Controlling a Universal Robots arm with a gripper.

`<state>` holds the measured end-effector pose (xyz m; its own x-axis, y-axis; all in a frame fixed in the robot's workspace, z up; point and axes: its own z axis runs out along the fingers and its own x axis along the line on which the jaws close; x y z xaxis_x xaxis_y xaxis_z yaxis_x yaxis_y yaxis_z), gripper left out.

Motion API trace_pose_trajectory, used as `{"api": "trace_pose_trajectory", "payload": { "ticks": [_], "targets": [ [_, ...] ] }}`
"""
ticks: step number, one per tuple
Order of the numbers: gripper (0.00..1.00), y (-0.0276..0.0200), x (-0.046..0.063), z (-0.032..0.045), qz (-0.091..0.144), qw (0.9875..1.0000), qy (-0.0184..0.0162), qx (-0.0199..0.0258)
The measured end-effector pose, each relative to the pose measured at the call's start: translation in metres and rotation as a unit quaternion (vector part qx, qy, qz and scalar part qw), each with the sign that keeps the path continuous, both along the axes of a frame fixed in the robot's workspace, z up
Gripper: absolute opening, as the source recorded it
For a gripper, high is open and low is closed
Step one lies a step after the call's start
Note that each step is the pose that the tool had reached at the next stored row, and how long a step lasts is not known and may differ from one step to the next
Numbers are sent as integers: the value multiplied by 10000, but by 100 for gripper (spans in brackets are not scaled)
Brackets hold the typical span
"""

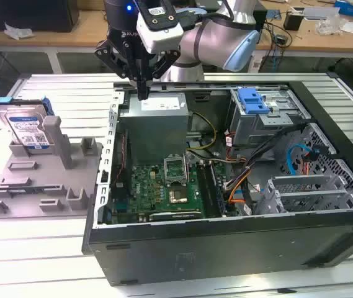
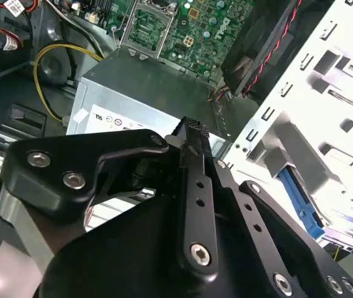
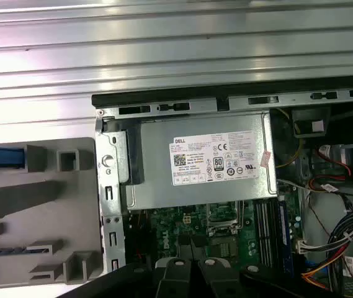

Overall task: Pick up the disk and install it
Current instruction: 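Reach for the disk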

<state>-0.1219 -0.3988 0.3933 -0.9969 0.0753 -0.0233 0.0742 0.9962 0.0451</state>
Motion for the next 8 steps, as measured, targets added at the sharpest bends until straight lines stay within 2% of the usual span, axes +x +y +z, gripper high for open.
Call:
{"api": "trace_pose_trajectory", "payload": {
  "ticks": [8],
  "targets": [
    [11, 0, 0, 0, 0, 10000, 0, 0]
  ]
}}
